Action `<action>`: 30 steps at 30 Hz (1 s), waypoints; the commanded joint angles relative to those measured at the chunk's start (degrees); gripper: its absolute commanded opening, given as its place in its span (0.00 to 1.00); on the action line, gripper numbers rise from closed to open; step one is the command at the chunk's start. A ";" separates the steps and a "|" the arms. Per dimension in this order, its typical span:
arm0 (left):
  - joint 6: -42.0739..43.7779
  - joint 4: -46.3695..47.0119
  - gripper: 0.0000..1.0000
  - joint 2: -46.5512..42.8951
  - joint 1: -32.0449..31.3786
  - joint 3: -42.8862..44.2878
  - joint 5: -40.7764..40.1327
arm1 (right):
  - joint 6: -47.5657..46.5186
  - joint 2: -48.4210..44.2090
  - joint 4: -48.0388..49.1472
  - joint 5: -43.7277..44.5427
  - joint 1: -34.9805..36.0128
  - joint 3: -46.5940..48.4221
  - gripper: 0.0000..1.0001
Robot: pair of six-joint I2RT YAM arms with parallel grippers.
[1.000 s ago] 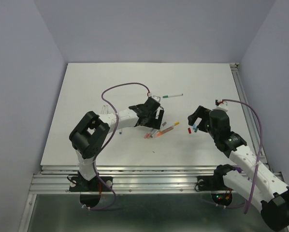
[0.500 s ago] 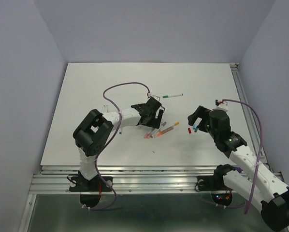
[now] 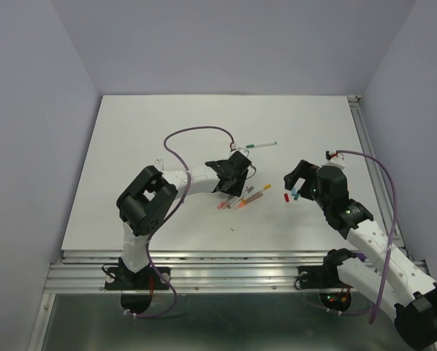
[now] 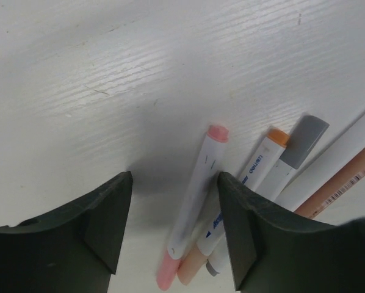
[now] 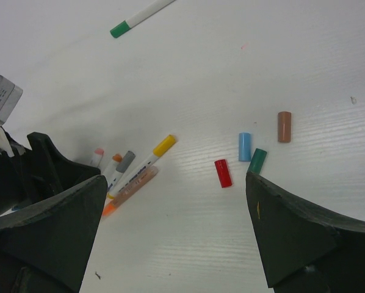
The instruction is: Open the pen caps
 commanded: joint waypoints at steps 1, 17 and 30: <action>-0.64 -2.28 0.60 2.34 -1.65 -1.43 2.18 | -0.75 -0.45 0.79 1.02 -0.29 -1.16 1.00; -4.15 -1.92 0.00 5.51 -1.65 -4.43 1.05 | -0.49 -2.56 0.26 1.47 -0.29 -1.34 1.00; -8.11 -4.64 0.00 -7.13 -1.30 -1.01 -13.62 | -3.38 -5.37 4.39 -6.34 -0.29 -2.04 1.00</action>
